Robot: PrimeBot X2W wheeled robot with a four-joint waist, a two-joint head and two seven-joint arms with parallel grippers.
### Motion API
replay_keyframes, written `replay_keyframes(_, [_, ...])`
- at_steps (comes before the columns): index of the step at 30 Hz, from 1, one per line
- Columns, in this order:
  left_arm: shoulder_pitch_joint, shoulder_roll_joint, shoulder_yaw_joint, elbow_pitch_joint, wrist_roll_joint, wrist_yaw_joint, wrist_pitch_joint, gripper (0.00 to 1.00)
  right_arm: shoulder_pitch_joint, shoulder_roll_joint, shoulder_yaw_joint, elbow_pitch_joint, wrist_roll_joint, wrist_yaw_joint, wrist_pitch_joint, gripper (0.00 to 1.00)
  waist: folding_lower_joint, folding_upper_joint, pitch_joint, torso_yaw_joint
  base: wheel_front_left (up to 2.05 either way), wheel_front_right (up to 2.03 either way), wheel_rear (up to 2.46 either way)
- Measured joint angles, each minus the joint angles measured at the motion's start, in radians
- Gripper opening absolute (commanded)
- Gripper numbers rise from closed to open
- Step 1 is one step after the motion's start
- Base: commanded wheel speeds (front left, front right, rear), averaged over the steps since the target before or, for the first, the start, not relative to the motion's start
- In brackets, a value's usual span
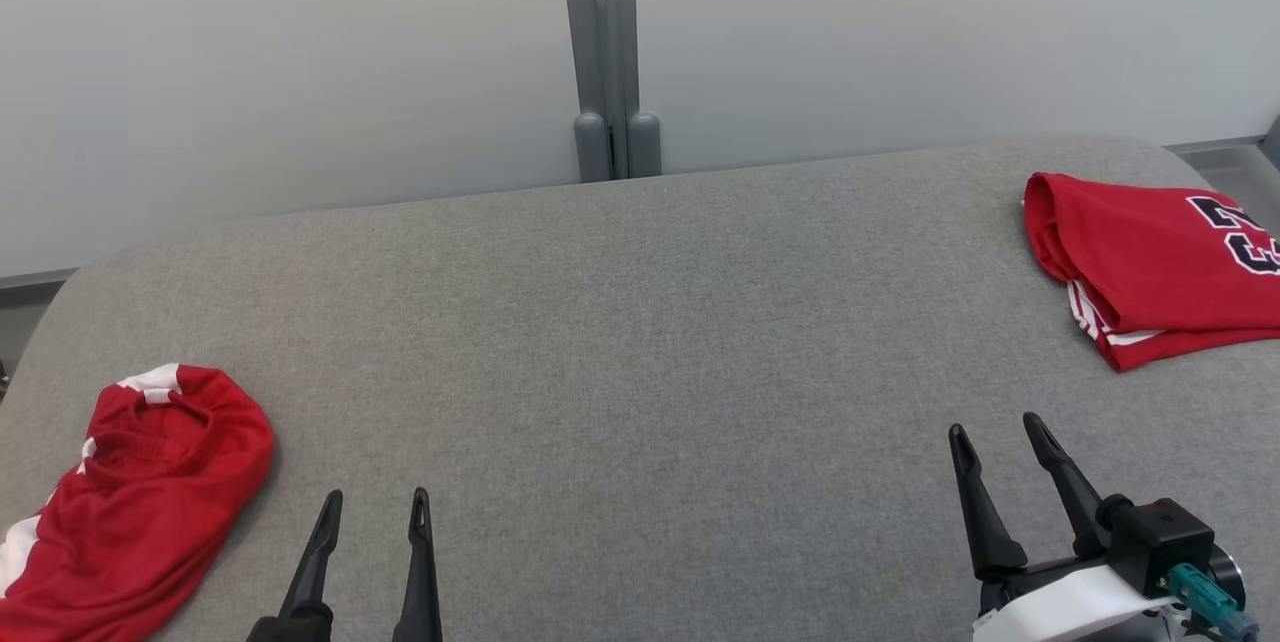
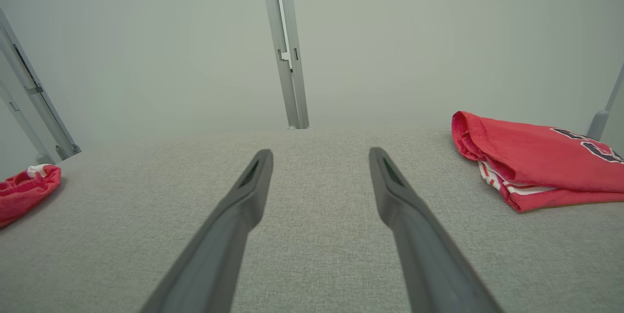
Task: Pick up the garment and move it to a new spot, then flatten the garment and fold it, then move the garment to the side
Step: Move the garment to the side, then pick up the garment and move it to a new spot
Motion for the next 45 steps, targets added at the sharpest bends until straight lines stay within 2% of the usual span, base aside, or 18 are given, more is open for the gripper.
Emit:
replay_keyframes(22, [0.0, 0.0, -0.003, 0.011, -0.003, 0.026, 0.0, 1.0, 0.003, -0.001, 0.017, 0.006, 0.002, 0.0, 0.0, 1.0, 0.0001, 0.0, -0.011, 0.015, 0.0, 0.0, 0.0])
replay_keyframes(36, [0.002, 0.0, -0.01, 0.013, -0.003, 0.025, 0.0, 1.0, 0.014, -0.002, 0.014, 0.006, 0.005, 0.0, 0.0, 1.0, 0.0001, -0.0001, -0.018, 0.029, 0.0, 0.0, 0.0])
replay_keyframes(45, [0.003, -0.001, -0.016, 0.013, -0.002, 0.021, 0.0, 1.0, 0.035, -0.003, 0.014, 0.003, 0.007, 0.0, 0.0, 1.0, 0.0001, 0.0, -0.018, 0.062, 0.0, 0.0, 0.0])
